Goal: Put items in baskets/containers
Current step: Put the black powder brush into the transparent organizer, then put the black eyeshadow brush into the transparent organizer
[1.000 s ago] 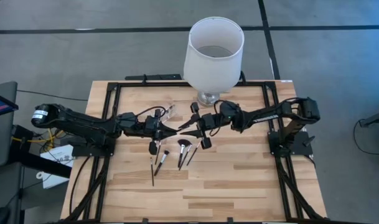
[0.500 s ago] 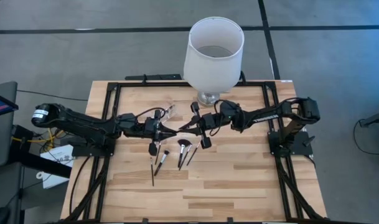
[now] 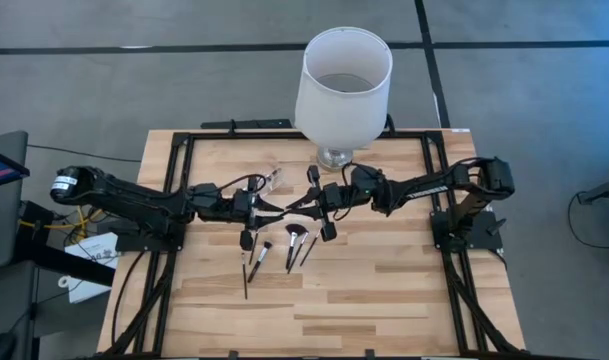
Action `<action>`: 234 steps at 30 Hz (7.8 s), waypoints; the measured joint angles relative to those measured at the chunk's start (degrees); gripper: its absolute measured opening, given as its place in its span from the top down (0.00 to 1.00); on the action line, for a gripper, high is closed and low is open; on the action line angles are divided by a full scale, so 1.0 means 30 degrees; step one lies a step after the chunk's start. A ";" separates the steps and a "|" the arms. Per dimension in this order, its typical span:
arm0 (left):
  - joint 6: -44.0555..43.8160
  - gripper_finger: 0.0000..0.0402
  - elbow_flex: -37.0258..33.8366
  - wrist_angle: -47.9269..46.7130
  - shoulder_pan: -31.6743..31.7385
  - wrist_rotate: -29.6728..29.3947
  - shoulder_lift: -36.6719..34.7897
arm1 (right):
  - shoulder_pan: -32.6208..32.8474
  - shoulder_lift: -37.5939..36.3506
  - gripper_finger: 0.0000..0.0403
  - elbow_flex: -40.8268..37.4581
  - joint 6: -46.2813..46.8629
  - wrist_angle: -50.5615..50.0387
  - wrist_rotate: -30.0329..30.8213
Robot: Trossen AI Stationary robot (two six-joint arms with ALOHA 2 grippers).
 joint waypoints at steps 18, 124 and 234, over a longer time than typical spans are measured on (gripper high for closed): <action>-0.0850 0.75 0.0022 -0.7941 -0.0111 -0.2623 -0.5562 | 0.3173 -0.3069 0.97 -0.0015 -0.0936 -0.5772 1.3605; -0.5650 0.64 -0.1574 -0.5483 -0.4225 -0.5724 0.0393 | 0.0970 -0.3714 0.79 -0.6703 -0.3763 -0.8966 0.3051; -1.0712 0.97 -0.0026 0.0387 -0.1005 0.1741 0.7871 | 0.3340 0.2858 0.75 0.0627 -0.1764 -0.8166 0.6509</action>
